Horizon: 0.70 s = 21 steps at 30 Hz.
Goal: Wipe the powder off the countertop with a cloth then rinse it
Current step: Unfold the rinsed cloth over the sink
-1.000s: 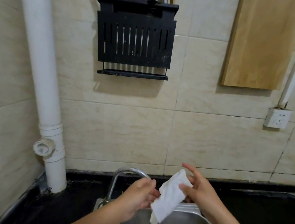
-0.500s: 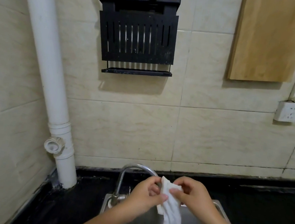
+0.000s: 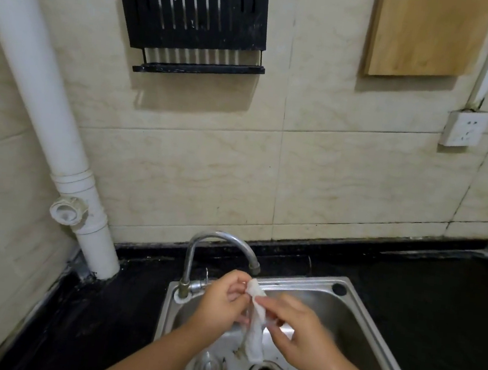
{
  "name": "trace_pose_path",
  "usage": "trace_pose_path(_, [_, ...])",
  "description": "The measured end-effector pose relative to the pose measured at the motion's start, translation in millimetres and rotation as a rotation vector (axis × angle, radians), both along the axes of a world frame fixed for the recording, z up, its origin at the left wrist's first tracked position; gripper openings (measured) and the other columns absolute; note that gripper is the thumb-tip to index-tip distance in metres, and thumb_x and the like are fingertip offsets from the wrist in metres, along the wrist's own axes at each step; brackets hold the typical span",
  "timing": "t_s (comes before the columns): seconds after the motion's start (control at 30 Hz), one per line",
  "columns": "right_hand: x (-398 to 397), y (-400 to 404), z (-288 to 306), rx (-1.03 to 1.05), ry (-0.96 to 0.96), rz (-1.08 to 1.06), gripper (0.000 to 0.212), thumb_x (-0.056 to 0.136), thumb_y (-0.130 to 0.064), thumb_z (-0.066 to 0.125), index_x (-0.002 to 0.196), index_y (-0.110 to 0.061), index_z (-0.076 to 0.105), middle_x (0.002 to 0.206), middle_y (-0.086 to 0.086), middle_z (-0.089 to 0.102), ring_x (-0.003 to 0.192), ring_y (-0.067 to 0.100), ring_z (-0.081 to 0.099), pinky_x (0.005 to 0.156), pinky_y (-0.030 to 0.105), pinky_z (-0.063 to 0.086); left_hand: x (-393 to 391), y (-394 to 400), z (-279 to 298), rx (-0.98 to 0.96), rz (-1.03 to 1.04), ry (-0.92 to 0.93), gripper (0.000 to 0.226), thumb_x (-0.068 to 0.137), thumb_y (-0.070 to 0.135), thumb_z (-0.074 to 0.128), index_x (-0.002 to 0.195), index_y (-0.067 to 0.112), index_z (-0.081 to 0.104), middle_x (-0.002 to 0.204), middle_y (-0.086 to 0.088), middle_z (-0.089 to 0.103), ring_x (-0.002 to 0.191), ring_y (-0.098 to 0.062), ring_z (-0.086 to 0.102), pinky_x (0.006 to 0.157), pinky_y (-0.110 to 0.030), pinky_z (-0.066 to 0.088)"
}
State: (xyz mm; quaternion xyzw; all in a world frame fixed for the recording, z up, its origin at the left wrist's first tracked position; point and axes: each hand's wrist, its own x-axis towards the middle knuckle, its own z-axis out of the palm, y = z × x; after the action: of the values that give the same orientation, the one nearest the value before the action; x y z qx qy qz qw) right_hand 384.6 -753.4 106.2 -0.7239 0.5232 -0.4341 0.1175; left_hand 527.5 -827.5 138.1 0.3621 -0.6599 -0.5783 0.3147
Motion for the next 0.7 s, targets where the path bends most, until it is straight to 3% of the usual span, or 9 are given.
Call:
trace_pose_path(0.2, [-1.0,-5.4,3.5,-0.284,0.083,-0.199,0.02,0.075,-0.026,0.055,0.095,-0.024,0.056,0.086,-0.013,0.042,0.076,-0.002,0.044,0.073,0.002,0.035,2.2,6.2,4.9,0.015,-0.103,0.052,0.043,0.089,-0.006,0.048,0.111,0.03,0.049,0.083,0.004,0.062,0.063,-0.003,0.065,0.051,-0.018,0.052])
trace_pose_path(0.3, [-3.4,-3.5,3.8,-0.332,0.026,-0.24,0.007,0.074,-0.025,0.057,0.08,-0.02,0.058,0.084,-0.012,0.043,0.076,-0.004,0.043,0.073,0.0,0.034,5.7,8.3,3.9,-0.041,-0.094,-0.011,0.026,0.087,-0.006,0.051,0.094,0.017,0.062,0.082,0.003,0.061,0.06,-0.001,0.064,0.051,-0.015,0.051])
trace_pose_path(0.43, [-1.6,-0.6,1.1,-0.281,0.014,-0.222,0.007,0.074,-0.022,0.054,0.081,-0.025,0.053,0.087,-0.013,0.048,0.081,-0.011,0.045,0.071,-0.003,0.036,9.9,7.0,1.7,-0.109,-0.038,-0.05,0.026,0.087,-0.006,0.052,0.08,0.017,0.06,0.073,-0.001,0.06,0.059,0.0,0.061,0.057,-0.018,0.053])
trace_pose_path(0.53, [-2.0,2.7,-2.3,-0.212,-0.148,-0.192,0.012,0.075,-0.023,0.051,0.082,-0.03,0.057,0.09,-0.016,0.058,0.087,-0.013,0.053,0.069,0.0,0.041,13.2,6.9,1.4,-0.197,-0.006,-0.055,0.024,0.087,-0.004,0.052,0.083,0.019,0.058,0.074,-0.001,0.059,0.056,0.001,0.058,0.06,-0.021,0.052])
trace_pose_path(0.6, [-1.4,6.6,0.2,-0.107,-0.29,-0.188,0.011,0.073,-0.034,0.047,0.08,-0.039,0.055,0.106,-0.024,0.059,0.092,-0.009,0.056,0.07,0.003,0.044,14.6,9.0,2.6,-0.21,0.013,-0.02,0.023,0.088,-0.004,0.051,0.084,0.018,0.056,0.075,-0.002,0.059,0.053,0.0,0.056,0.058,-0.019,0.049])
trace_pose_path(0.7, [-4.5,10.3,6.6,0.019,-0.3,-0.156,0.008,0.077,-0.037,0.047,0.078,-0.029,0.045,0.102,-0.023,0.063,0.099,-0.012,0.054,0.077,0.004,0.042,14.6,12.8,5.3,-0.186,0.01,0.03,0.023,0.089,-0.006,0.048,0.088,0.016,0.054,0.077,-0.005,0.057,0.051,0.002,0.054,0.055,-0.015,0.046])
